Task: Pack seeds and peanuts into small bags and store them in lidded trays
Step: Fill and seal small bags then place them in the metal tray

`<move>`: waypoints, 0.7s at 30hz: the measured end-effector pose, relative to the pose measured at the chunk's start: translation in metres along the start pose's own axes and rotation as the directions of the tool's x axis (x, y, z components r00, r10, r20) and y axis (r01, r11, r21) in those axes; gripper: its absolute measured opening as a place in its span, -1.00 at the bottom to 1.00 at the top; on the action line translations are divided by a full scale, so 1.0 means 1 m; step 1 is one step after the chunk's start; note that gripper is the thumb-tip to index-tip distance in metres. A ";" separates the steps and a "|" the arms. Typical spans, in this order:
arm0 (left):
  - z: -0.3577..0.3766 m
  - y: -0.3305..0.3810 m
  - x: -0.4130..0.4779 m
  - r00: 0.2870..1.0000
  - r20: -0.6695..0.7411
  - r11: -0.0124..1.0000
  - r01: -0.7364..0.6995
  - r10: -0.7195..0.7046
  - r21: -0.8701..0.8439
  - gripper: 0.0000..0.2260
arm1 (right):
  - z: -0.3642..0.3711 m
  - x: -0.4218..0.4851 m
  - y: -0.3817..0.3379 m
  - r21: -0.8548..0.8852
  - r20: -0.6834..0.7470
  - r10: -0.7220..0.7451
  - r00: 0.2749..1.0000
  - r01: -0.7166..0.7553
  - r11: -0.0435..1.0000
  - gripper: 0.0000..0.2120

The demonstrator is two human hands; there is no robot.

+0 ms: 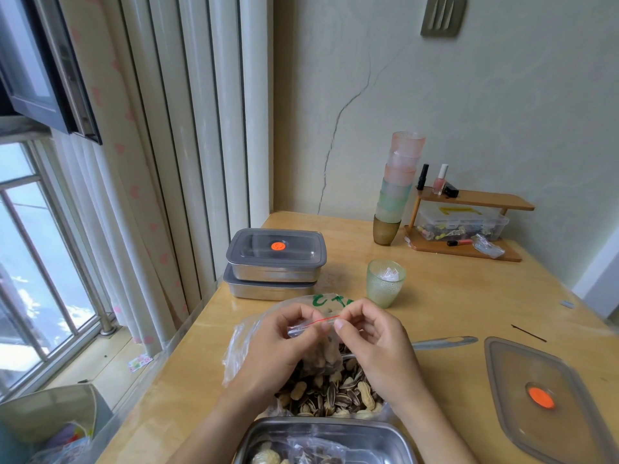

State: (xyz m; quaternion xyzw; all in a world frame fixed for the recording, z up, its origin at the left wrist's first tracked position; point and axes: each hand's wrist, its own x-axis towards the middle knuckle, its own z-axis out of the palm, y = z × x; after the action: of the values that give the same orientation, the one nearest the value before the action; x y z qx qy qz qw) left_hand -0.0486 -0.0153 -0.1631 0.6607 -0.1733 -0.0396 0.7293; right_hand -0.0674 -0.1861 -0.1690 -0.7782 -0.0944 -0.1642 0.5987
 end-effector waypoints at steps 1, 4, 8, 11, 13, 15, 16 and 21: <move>0.000 0.000 0.000 1.000 0.003 1.000 -0.005 0.005 -0.004 -0.88 | 0.001 0.000 0.000 -0.014 -0.001 -0.024 1.000 0.024 1.000 -0.92; -0.001 0.000 0.000 1.000 0.012 1.000 -0.017 0.017 -0.011 -0.88 | 0.001 -0.001 0.001 -0.040 0.003 -0.069 0.998 0.069 0.997 -0.85; -0.001 -0.001 0.001 0.999 0.011 0.999 -0.038 0.037 0.013 -0.93 | 0.001 -0.001 -0.001 -0.070 0.005 -0.097 0.995 0.097 0.993 -0.83; -0.002 -0.002 0.001 0.999 0.018 0.999 -0.037 0.037 -0.002 -0.93 | 0.002 -0.001 -0.003 -0.065 0.020 -0.110 0.994 0.111 0.992 -0.83; -0.003 -0.003 0.001 0.999 0.026 0.999 -0.037 0.038 -0.010 -0.92 | 0.002 -0.001 -0.005 -0.064 0.023 -0.114 0.993 0.115 0.991 -0.87; -0.004 -0.003 0.001 0.998 0.030 0.999 -0.050 0.050 -0.005 -0.92 | 0.002 -0.002 -0.005 -0.066 0.026 -0.110 0.994 0.111 0.992 -0.88; -0.004 -0.003 0.001 0.998 0.027 0.998 -0.063 0.063 0.009 -0.92 | 0.002 -0.002 -0.006 -0.067 0.028 -0.109 0.994 0.110 0.992 -0.88; -0.003 -0.003 0.002 0.997 0.013 0.996 -0.078 0.078 0.033 -0.90 | 0.002 -0.002 -0.005 -0.114 0.020 -0.130 0.991 0.131 0.985 -0.88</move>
State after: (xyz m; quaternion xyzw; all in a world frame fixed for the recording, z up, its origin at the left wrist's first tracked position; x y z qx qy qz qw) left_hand -0.0454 -0.0129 -0.1664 0.6653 -0.2038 -0.0121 0.7181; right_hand -0.0703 -0.1832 -0.1653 -0.8046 -0.1391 -0.2035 0.5402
